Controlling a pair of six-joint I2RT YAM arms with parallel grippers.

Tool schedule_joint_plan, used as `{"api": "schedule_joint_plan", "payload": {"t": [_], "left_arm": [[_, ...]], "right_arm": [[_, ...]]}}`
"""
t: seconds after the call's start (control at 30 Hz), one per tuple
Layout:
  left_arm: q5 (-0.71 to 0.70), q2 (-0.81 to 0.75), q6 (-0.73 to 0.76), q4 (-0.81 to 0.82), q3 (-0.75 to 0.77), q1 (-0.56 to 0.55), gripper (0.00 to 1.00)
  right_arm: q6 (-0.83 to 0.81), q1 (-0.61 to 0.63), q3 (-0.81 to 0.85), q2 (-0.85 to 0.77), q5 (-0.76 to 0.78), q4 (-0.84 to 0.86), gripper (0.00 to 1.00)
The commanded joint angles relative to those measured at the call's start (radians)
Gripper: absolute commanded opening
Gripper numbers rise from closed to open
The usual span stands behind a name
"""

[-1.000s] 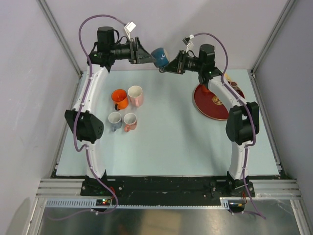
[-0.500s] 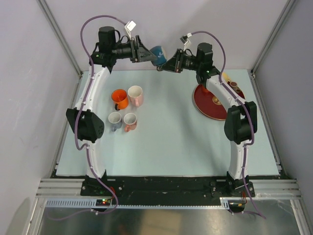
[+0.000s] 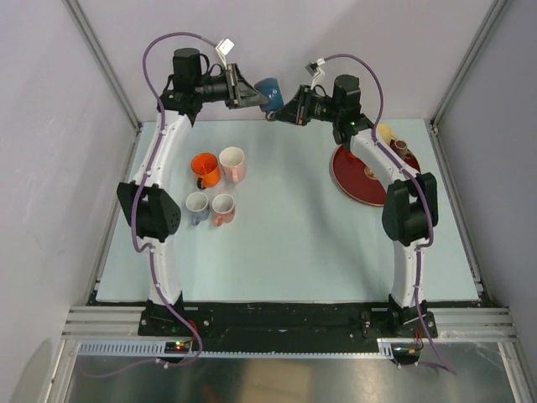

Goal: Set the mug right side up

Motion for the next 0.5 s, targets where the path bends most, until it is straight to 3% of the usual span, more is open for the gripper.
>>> {"api": "schedule_joint_plan", "payload": {"t": [0.0, 0.1, 0.3, 0.37, 0.47], "left_arm": [[-0.008, -0.015, -0.011, 0.116, 0.009, -0.027, 0.12], [-0.046, -0.019, -0.02, 0.118, -0.019, -0.032, 0.02], [-0.154, -0.053, -0.038, 0.114, -0.111, -0.04, 0.0], [-0.193, -0.056, -0.031, 0.094, -0.144, -0.044, 0.0], [-0.282, -0.035, 0.018, -0.016, -0.135, -0.06, 0.0]], "right_arm": [[-0.069, 0.054, -0.009, 0.002, -0.032, -0.06, 0.21], [-0.109, 0.055, -0.034, -0.019, -0.032, -0.109, 0.42], [-0.226, -0.01, -0.144, -0.131, -0.063, -0.265, 0.77], [-0.281, -0.05, -0.198, -0.187, -0.06, -0.344, 0.94], [-0.359, -0.118, -0.276, -0.271, -0.034, -0.455, 0.99]]}}
